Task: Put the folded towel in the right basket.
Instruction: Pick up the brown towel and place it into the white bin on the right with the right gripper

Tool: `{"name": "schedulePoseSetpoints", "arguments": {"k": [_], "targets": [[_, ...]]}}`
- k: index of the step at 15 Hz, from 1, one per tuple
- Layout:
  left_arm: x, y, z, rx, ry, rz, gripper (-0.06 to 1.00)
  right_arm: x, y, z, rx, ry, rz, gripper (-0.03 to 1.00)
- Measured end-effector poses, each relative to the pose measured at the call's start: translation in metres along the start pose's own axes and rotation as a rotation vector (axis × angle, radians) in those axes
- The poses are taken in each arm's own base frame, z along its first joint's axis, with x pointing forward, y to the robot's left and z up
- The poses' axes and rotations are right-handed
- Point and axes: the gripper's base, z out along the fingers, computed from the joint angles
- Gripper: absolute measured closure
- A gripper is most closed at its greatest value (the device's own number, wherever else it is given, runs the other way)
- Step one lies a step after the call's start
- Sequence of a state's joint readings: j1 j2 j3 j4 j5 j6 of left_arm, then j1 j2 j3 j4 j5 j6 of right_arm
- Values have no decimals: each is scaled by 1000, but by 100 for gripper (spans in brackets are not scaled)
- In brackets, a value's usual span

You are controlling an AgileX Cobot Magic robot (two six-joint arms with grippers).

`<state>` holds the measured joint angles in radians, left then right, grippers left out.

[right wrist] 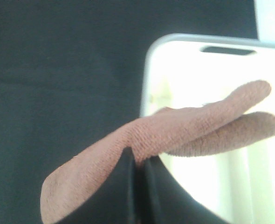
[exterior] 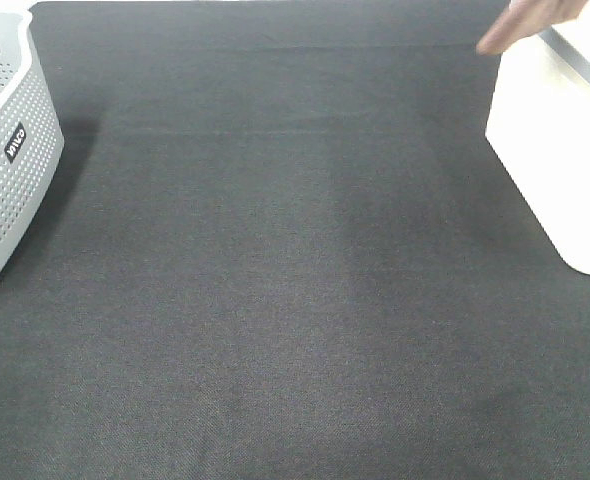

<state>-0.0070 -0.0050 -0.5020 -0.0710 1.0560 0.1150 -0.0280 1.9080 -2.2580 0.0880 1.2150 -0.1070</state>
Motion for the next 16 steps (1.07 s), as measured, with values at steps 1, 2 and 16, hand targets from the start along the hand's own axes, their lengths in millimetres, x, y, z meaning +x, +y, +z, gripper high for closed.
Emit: {"name": "schedulePoseSetpoints", "arguments": {"k": [1,2,16], "targets": [[0,0,0,0,0,0,6,2,-21,-2,6,-5,56,97],[0,0,0,0,0,0,6,4,-44,-4,20,-10,111,97],[0,0,0,0,0,0,6,64,-114,109,-38,263,353,46]]}}
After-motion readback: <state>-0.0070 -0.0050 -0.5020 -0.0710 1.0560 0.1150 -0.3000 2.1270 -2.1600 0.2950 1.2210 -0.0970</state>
